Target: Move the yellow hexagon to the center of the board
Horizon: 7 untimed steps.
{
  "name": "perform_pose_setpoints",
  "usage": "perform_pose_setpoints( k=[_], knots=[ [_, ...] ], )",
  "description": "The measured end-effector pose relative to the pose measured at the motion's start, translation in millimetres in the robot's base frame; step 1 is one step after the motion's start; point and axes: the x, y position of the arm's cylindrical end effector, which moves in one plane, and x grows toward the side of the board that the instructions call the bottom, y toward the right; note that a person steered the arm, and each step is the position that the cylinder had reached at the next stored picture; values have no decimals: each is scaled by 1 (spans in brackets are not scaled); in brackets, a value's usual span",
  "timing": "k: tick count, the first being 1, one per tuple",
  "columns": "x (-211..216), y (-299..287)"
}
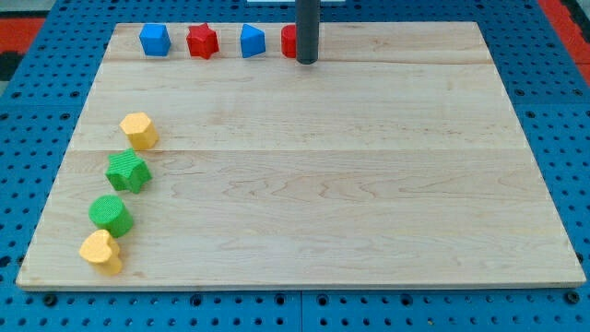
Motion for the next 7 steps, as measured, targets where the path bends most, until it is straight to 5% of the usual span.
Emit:
perform_pose_setpoints(
  k=[5, 7],
  knots=[
    [4, 23],
    [84, -117]
  ],
)
